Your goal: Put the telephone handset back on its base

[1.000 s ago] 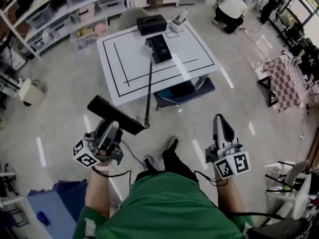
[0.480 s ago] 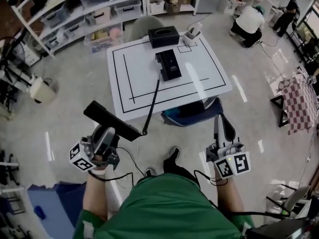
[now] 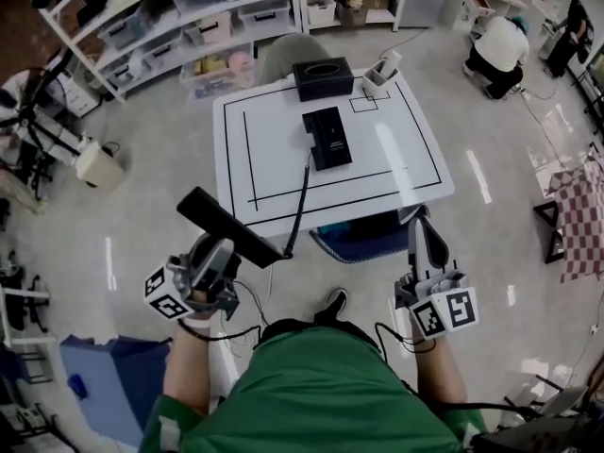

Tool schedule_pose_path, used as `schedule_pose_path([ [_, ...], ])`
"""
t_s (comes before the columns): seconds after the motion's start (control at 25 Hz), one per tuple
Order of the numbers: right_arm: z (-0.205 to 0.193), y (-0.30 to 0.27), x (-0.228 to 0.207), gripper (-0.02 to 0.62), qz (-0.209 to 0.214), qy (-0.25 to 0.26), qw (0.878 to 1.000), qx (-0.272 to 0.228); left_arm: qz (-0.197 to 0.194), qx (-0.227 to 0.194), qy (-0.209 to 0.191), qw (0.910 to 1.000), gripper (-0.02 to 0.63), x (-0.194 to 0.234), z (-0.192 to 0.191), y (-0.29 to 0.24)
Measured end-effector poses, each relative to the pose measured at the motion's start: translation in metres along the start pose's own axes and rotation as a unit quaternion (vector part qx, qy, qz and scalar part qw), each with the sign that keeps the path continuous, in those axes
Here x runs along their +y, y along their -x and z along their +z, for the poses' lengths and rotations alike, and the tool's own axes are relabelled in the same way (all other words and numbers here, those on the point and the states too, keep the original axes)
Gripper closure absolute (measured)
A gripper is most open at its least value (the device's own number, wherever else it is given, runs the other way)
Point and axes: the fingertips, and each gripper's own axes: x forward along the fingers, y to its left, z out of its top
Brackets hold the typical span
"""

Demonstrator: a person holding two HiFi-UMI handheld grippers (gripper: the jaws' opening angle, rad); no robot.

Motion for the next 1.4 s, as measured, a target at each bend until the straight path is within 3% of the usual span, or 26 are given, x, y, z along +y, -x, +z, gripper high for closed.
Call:
schedule_pose_path([
  [0.28, -0.005, -0.013, -0.028, 0.572, 0.010, -0.012, 1.000, 0.007, 0.016, 0.008, 0.003, 0.9998, 0.525, 0.014, -0.012, -0.030],
  [0.56, -0.012, -0.025, -0.049, 0.572, -0.006, -0.014, 1.000, 0.016, 0.016, 0.032, 0.017, 0.9992, 0.525, 0.053, -0.023, -0.057],
  [0.92, -0.020, -0.053, -0.066, 0.574, -0.070, -0.005, 0.997, 0.017, 0.009, 0.069, 0.065, 0.9954, 0.525, 0.142, -0.034, -0.080],
  [1.4, -0.023, -0.091, -0.064, 0.572, -0.162, 0.009, 0.987, 0.016, 0.017, 0.139, 0.139, 0.9803, 0.525, 0.269, -0.057, -0.118],
])
